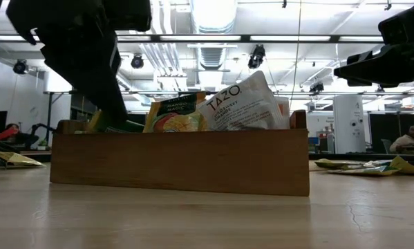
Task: Pick & Place Tea
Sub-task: Put the yellow tea bag into the left section of the wooden organizer
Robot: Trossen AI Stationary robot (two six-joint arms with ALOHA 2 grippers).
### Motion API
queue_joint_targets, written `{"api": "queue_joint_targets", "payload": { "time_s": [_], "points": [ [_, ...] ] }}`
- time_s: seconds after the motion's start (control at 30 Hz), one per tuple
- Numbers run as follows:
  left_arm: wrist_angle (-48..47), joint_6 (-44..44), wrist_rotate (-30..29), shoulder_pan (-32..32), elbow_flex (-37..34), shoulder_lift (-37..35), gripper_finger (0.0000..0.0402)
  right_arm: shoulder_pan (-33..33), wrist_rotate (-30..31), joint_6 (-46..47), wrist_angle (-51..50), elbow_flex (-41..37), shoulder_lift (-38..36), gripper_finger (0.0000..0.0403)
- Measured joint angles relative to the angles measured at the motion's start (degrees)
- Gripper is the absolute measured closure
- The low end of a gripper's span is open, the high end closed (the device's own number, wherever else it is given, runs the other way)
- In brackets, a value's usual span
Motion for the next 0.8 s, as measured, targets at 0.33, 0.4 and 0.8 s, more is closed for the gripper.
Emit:
{"api": "queue_joint_targets", "payload": {
  "time_s": [0.33, 0.4, 0.8],
  "points": [
    [-1.8, 1.5, 2.3, 0.0, 0.0, 0.0, 0.0344, 0.0, 0.0, 0.0, 0.0, 0.0, 0.0, 0.0335],
    [-1.8, 2.3, 2.4, 0.0, 0.0, -0.1, 0.0375, 0.0, 0.0, 0.0, 0.0, 0.0, 0.0, 0.0335],
    [-7.2, 11.7, 2.6, 0.3, 3.2, -0.2, 0.0398, 0.0, 0.0, 0.0, 0.0, 0.0, 0.0, 0.0335]
  ]
}}
